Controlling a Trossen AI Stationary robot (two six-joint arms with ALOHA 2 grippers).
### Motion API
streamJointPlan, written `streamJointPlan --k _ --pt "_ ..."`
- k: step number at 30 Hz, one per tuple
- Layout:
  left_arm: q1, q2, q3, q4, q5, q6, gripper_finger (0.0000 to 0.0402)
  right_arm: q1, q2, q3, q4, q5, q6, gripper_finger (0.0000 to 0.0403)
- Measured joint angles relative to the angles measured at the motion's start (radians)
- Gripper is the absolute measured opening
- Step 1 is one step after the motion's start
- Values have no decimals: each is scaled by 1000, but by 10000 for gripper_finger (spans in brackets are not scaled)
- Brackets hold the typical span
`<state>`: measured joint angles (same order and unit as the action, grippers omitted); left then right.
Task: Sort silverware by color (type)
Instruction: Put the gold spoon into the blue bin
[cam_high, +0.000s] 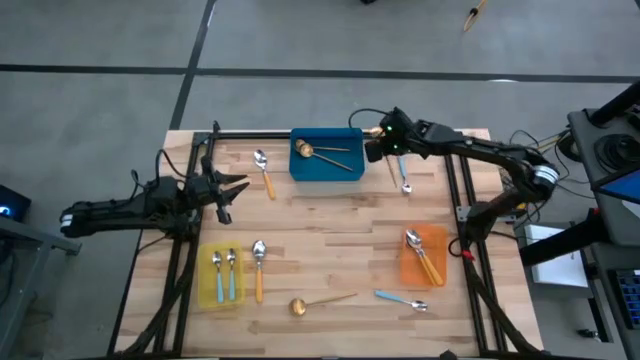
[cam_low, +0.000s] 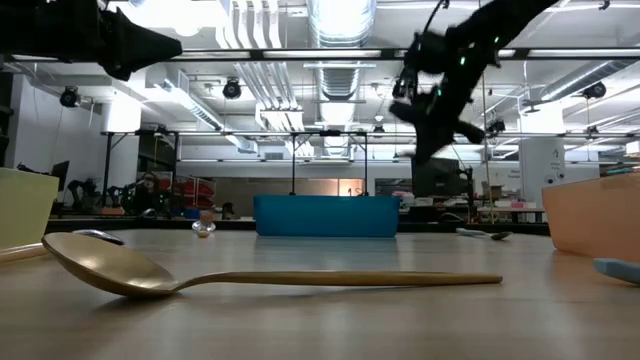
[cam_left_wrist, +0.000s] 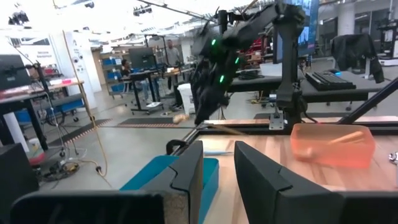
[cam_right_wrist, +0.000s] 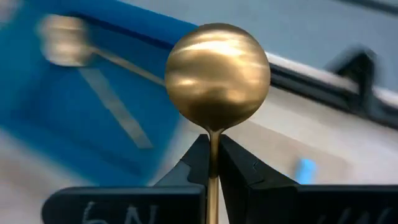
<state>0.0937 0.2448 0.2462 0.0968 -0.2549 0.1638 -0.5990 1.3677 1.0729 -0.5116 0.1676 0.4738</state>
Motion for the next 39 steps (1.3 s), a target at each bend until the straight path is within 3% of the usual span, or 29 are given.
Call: streamJointPlan --k 5,10,13,22,25,30,39 --pt "0 27 0 2 2 -41 75 111 -72 -30 220 -195 -119 10" --pt "0 65 0 57 65 -47 75 201 -54 -136 652 -576 -231 10" --pt "-1 88 0 123 119 -45 78 241 2 -186 888 -729 -229 11" --pt "0 180 0 303 145 -24 105 288 286 -153 1459 -992 -73 12" --pt "0 230 0 369 168 -17 120 287 384 -80 1550 -1071 7 12" --pt "0 317 0 466 202 -5 147 287 512 65 1548 -1151 67 12" --pt "0 449 0 618 233 66 174 289 640 266 1547 -1250 144 12"
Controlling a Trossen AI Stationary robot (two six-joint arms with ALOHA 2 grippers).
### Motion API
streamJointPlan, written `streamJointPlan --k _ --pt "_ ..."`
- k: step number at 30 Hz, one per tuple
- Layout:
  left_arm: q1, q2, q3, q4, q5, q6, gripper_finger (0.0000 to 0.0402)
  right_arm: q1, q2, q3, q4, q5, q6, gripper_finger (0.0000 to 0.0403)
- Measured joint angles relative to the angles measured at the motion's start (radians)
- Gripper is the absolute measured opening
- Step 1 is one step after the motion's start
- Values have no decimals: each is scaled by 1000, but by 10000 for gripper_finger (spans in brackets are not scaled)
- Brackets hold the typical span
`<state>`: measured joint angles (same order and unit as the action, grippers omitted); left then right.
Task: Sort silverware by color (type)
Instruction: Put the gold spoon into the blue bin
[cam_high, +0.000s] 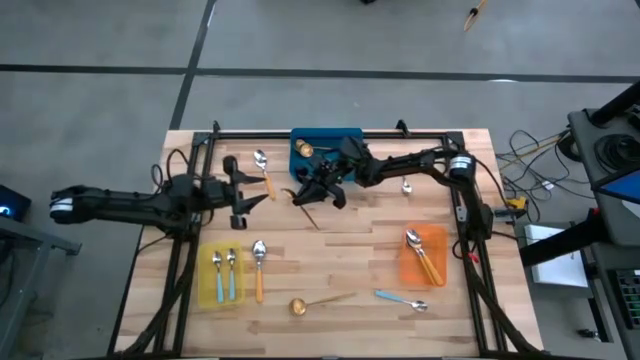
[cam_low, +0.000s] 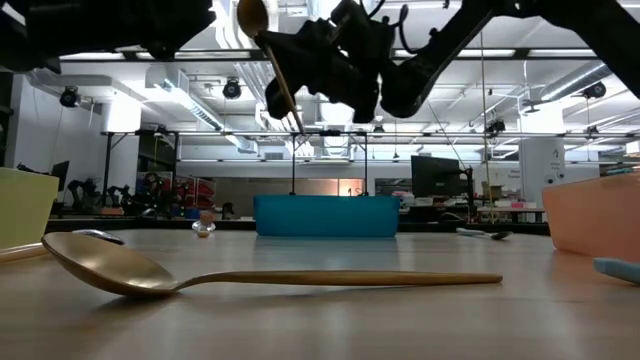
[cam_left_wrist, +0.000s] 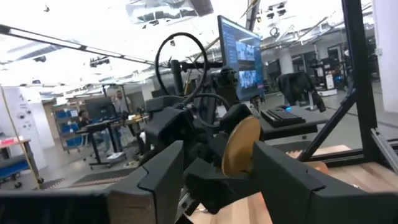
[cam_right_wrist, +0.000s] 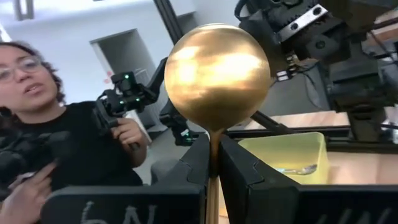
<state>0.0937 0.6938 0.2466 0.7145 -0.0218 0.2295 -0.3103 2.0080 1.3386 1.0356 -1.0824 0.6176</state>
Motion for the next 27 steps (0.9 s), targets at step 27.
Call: streamJointPlan --k 27 --pt "0 439 52 445 165 -11 174 18 25 55 -13 -52 18 13"
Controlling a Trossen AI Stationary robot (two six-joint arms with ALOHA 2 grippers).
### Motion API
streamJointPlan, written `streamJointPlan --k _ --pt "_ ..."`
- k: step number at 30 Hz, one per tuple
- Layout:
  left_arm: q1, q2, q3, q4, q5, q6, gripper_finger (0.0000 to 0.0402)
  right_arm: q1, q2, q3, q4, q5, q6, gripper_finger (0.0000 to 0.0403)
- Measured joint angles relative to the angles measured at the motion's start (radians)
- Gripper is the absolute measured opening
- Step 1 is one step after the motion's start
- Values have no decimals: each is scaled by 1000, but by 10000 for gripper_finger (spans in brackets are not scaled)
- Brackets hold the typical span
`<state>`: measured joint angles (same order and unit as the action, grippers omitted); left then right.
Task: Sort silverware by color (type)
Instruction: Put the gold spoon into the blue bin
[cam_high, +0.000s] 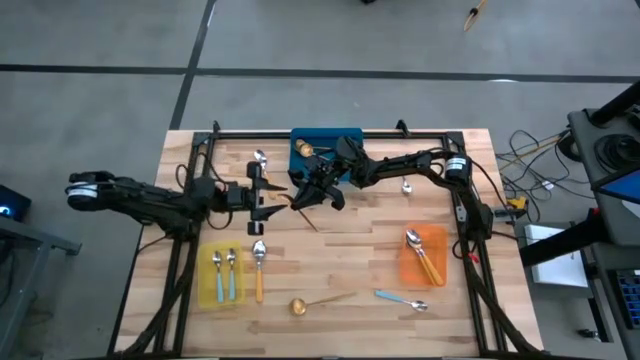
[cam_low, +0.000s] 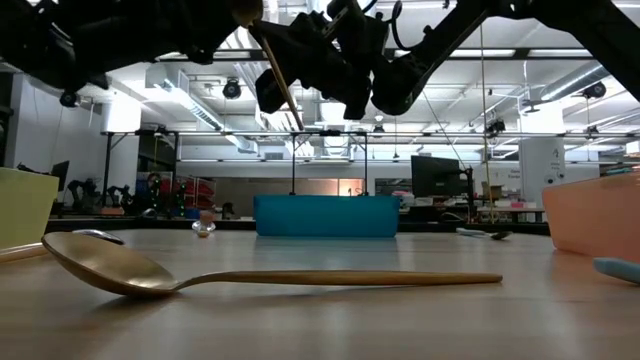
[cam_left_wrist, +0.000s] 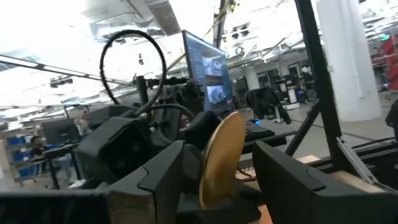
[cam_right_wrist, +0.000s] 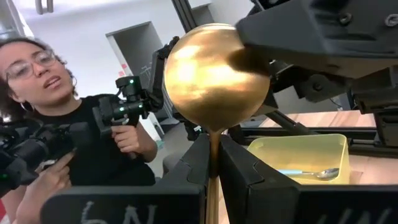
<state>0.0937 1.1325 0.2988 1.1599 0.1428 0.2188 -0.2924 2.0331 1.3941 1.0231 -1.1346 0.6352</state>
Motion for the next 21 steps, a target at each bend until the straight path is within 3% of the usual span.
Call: streamJointPlan --k 7,15,21 --pt "0 58 44 1 54 -3 155 0 0 0 -55 -2 -19 13" --pt "0 39 35 -2 50 -15 15 0 0 0 -55 -21 -32 13" --pt "1 29 34 -4 -10 -45 5 -9 0 0 -53 12 3 16"
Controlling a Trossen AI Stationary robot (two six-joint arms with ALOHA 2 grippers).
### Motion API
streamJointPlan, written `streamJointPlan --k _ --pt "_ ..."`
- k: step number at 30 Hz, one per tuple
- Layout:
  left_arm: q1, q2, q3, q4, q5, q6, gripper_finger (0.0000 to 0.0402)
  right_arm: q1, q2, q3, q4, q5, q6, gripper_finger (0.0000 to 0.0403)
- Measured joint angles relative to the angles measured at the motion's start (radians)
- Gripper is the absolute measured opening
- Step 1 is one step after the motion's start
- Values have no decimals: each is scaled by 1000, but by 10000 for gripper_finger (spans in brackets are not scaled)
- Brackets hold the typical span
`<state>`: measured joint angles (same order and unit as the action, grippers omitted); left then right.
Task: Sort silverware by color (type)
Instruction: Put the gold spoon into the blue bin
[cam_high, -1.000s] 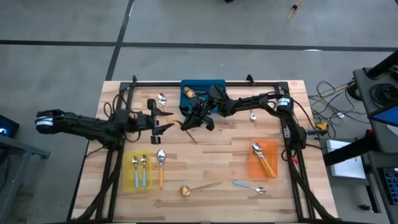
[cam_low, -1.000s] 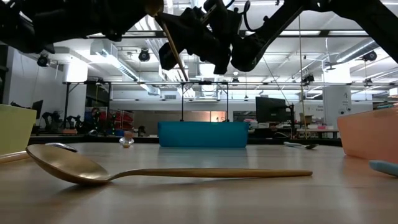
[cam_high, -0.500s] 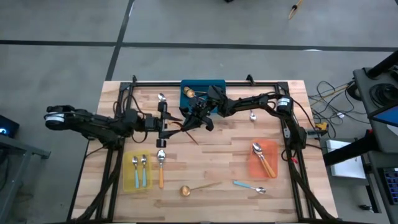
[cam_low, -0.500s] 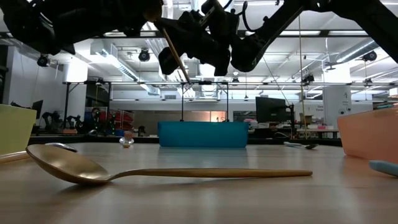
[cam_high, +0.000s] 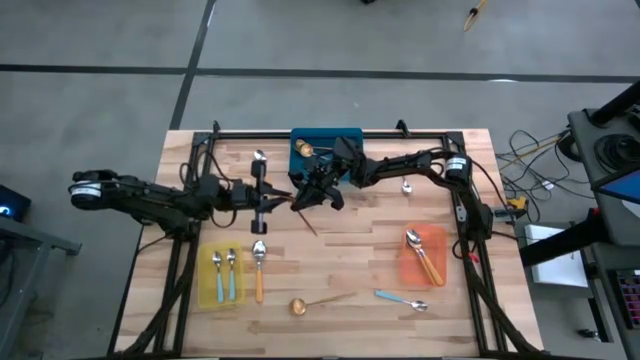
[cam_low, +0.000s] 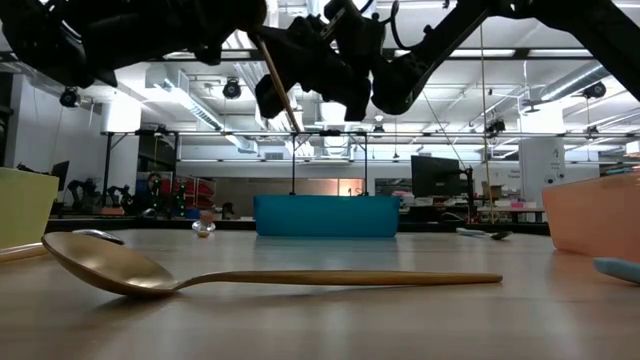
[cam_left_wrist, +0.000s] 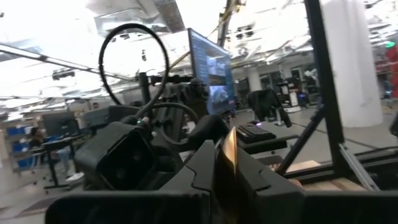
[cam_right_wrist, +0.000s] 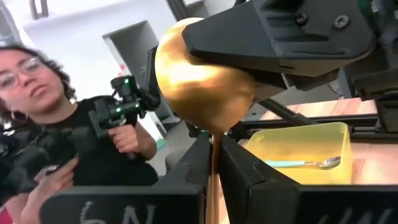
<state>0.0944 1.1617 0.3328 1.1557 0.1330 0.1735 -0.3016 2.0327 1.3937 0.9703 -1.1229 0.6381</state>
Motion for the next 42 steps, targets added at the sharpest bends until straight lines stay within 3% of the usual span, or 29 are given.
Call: streamJointPlan --k 7,16,22,26,30,33,36,42 --pt "0 -42 -2 -44 -37 -17 2 -27 -1 0 0 24 48 77" --pt "-2 -194 -11 -291 -150 3 1 -93 -3 7 -45 65 84 153" --pt "-2 -364 -10 -598 -463 22 1 -143 -6 7 -57 128 125 160" --pt "0 -438 -8 -689 -707 -20 1 -132 -19 7 -140 217 6 155" --pt "-1 -458 -7 -694 -750 -26 0 -97 -51 25 -402 424 -253 153" --pt "-1 -457 -6 -680 -769 -26 0 -56 -69 69 -634 702 -476 153" --pt "-1 -455 -6 -678 -821 -37 0 -5 -74 113 -748 928 -626 153" --pt "0 -433 -6 -679 -982 -67 0 55 -76 161 -757 1099 -691 153"
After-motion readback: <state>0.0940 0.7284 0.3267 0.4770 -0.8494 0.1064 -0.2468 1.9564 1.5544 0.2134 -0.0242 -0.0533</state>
